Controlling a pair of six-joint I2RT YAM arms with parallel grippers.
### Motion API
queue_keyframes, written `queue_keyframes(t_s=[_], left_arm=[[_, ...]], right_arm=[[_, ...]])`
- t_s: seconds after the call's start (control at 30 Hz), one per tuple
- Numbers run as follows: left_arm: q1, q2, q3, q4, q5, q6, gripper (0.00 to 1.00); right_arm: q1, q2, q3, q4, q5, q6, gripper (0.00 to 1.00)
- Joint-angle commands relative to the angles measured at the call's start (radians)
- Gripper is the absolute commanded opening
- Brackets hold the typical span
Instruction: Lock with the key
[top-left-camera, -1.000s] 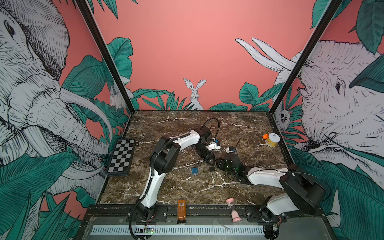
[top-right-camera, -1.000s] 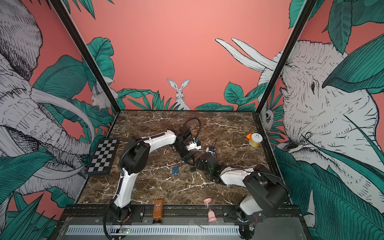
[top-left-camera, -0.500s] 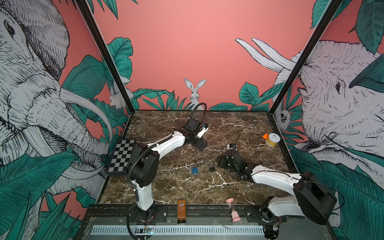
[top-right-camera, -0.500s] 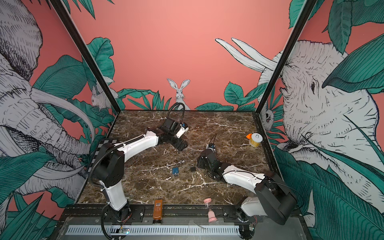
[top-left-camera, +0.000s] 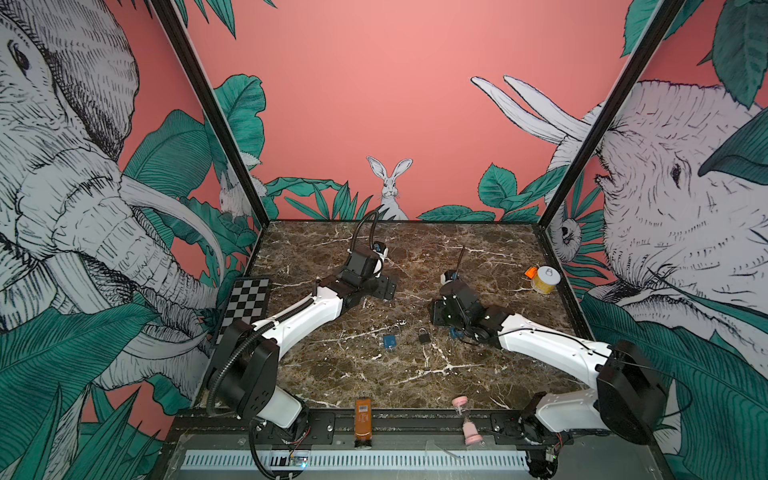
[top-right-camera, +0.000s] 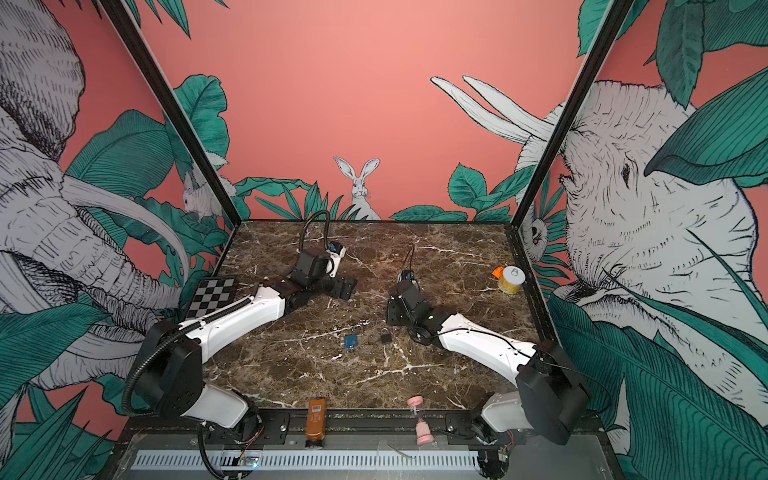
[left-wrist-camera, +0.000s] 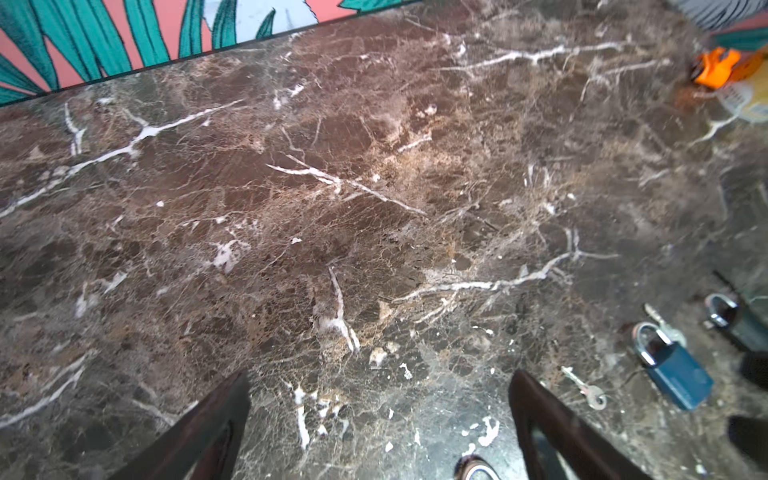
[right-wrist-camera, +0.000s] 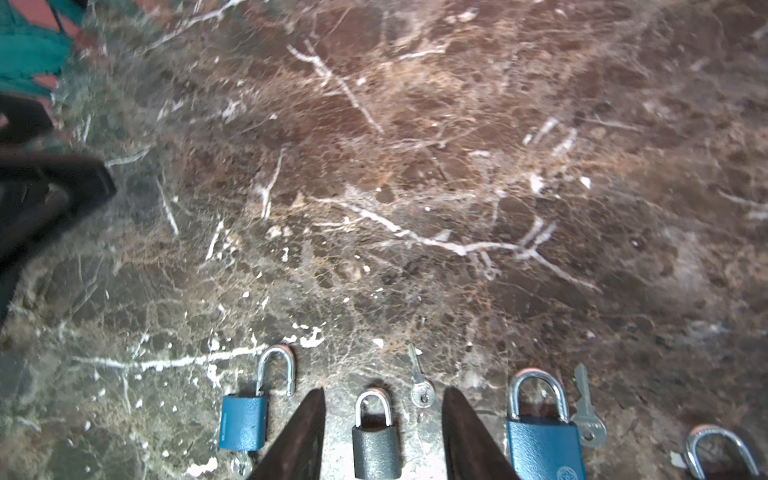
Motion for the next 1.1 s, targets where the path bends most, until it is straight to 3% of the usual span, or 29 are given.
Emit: queue_keyframes(t_s=[0.0, 0.3, 0.77, 1.07], left_arm=[[0.010, -0.031, -0.026, -0.007, 0.045, -0.057, 0.98], [0.139, -0.073, -0.122, 0.120, 0.298, -0.213, 0.98], [0.158, -0.215, -0.242, 0.098, 0.305, -0.251, 0.98], [0.169, -0.214, -0.249, 0.118, 0.324, -0.250, 0.98]], right_arm=[[0.029, 0.043, 0.033, -0.062, 0.043, -0.046, 0.44], [0.088, 0.219, 0.237, -0.231, 0.032, -0.056, 0.50], [0.156, 0.292, 0.293, -0.220, 0.000, -0.036, 0.49], [0.182, 0.338, 0.332, -0.213, -0.014, -0.034, 0.51]])
